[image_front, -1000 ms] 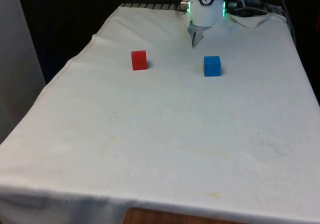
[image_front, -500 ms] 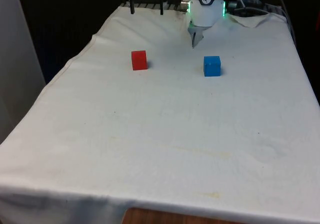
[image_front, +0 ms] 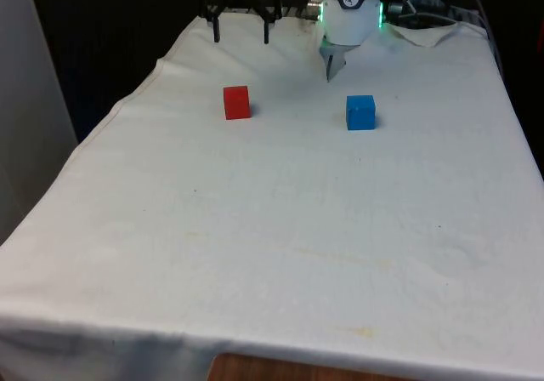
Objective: Stack the two cubes.
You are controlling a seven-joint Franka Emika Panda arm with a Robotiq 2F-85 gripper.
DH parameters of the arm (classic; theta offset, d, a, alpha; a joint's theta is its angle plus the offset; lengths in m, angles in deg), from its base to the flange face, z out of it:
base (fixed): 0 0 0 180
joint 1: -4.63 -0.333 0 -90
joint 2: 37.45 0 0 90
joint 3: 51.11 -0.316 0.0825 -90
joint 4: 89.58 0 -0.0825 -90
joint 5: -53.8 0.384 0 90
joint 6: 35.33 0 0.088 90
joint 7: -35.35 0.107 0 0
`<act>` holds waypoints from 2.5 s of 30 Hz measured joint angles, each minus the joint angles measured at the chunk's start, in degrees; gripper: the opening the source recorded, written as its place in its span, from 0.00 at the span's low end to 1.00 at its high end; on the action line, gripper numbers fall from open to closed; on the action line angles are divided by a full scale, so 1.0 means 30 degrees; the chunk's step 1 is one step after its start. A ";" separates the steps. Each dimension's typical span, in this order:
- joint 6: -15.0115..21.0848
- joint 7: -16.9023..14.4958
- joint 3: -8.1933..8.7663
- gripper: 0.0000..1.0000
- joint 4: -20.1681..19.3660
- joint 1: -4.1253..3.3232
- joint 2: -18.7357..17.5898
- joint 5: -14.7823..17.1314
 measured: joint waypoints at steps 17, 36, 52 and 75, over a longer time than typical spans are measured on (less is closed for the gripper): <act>0.2769 -0.3419 0.0554 1.00 -0.0172 0.0019 -0.2674 0.1509; 0.5691 -0.6169 0.0726 1.00 -0.0172 0.0000 -0.5577 0.3056; 0.6035 -0.6226 0.0191 1.00 -0.0286 -0.0038 -0.6188 0.3953; 0.6322 -0.6513 -0.0306 1.00 0.0115 -0.0038 -0.7429 0.5252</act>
